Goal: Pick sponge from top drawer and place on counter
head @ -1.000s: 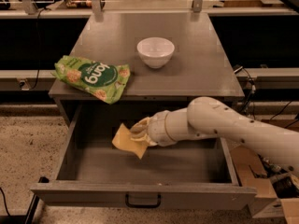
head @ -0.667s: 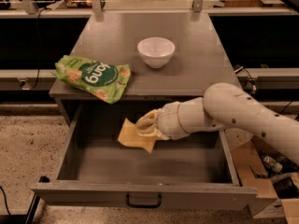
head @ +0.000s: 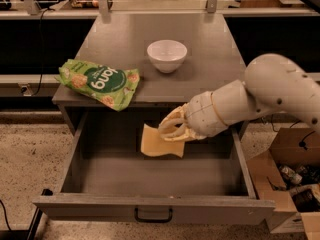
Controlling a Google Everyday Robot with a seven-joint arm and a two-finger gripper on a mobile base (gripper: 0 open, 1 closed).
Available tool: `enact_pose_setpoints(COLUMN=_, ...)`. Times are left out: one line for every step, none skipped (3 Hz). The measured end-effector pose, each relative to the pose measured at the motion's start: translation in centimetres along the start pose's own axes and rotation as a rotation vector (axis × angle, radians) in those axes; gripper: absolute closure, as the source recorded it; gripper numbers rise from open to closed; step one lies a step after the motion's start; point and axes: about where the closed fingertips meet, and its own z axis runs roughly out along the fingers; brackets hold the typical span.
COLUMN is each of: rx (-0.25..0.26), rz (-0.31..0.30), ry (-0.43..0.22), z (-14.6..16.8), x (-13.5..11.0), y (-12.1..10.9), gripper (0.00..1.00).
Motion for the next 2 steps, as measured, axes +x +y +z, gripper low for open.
enact_pose_setpoints(rx=-0.022, rz=-0.002, ry=-0.011, z=-3.6, x=0.0, y=-1.9, gripper=1.0)
enact_pose_setpoints(rx=0.003, rz=0.069, ry=0.018, z=-6.3, x=1.1, y=-4.8, gripper=1.0)
